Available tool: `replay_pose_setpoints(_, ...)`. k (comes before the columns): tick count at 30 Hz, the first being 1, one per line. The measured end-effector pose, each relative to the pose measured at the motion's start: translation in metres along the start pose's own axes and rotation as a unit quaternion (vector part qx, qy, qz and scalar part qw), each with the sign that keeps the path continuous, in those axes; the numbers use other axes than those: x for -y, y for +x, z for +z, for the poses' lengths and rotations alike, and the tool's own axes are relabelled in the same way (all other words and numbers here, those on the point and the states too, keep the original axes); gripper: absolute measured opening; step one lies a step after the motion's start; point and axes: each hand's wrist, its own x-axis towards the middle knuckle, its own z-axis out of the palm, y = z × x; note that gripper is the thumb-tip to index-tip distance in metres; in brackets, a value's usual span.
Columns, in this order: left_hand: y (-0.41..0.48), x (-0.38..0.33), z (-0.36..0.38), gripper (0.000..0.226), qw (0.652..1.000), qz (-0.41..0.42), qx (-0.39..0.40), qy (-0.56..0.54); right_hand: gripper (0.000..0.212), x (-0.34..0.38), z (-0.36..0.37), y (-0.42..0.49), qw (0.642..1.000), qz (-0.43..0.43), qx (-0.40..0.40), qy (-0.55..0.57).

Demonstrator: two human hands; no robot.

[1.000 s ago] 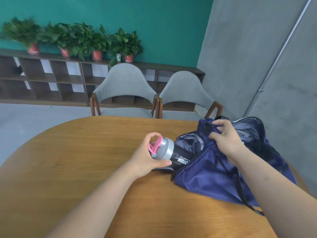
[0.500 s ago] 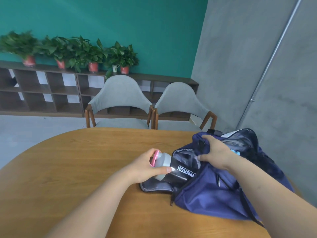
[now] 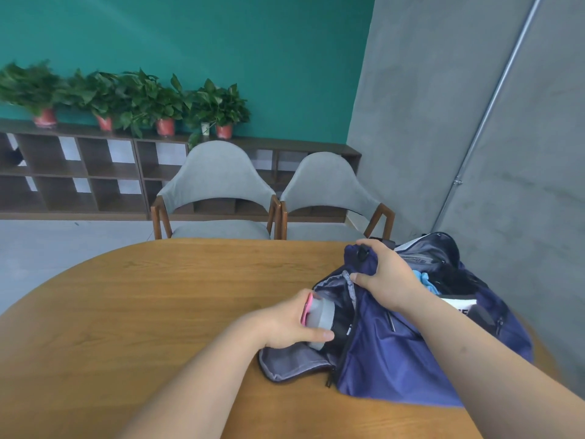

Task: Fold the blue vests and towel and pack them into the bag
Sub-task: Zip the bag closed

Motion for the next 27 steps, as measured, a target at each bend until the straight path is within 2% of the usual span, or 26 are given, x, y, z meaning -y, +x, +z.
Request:
replay_pose_setpoints(2,0.003,-0.006,0.004,0.09,1.0,-0.021,-0.014,0.007,0.072,0.001,0.002,-0.003,1.0,-0.003,-0.009,0.007)
replay_pose_setpoints(5,0.01,-0.02,0.015,0.085,0.995,-0.049,-0.081,0.029,0.067,0.002,0.008,-0.007,0.999,-0.004,-0.024,0.022)
replay_pose_setpoints(8,0.019,-0.034,0.028,0.089,0.987,-0.077,-0.12,0.078,0.064,0.004,0.011,-0.01,0.999,0.002,-0.023,0.029)
replay_pose_setpoints(10,0.02,-0.042,0.034,0.079,0.99,-0.075,-0.097,0.068,0.065,0.005,0.011,-0.011,1.0,0.003,-0.014,0.026)
replay_pose_setpoints(13,0.013,-0.048,0.027,0.049,0.997,-0.05,-0.001,-0.06,0.067,0.003,0.009,-0.011,0.999,0.006,-0.004,0.033)
replay_pose_setpoints(15,0.006,-0.04,0.015,0.033,0.995,-0.03,0.043,-0.082,0.068,0.001,0.006,-0.011,0.999,0.013,-0.007,0.046)
replay_pose_setpoints(18,0.002,-0.03,0.012,0.068,0.996,0.004,0.055,-0.071,0.069,0.003,0.005,-0.01,0.997,0.017,-0.017,0.075)
replay_pose_setpoints(20,0.008,-0.029,0.026,0.076,0.998,0.043,0.028,-0.021,0.068,0.005,0.007,-0.008,0.996,0.013,-0.026,0.083)
replay_pose_setpoints(23,0.015,-0.032,0.048,0.074,0.993,0.085,-0.039,0.077,0.066,0.008,0.011,-0.007,0.995,0.017,-0.032,0.09)
replay_pose_setpoints(27,0.019,-0.03,0.071,0.05,0.992,0.081,-0.077,0.051,0.062,0.006,0.01,-0.008,0.993,0.028,-0.037,0.109)
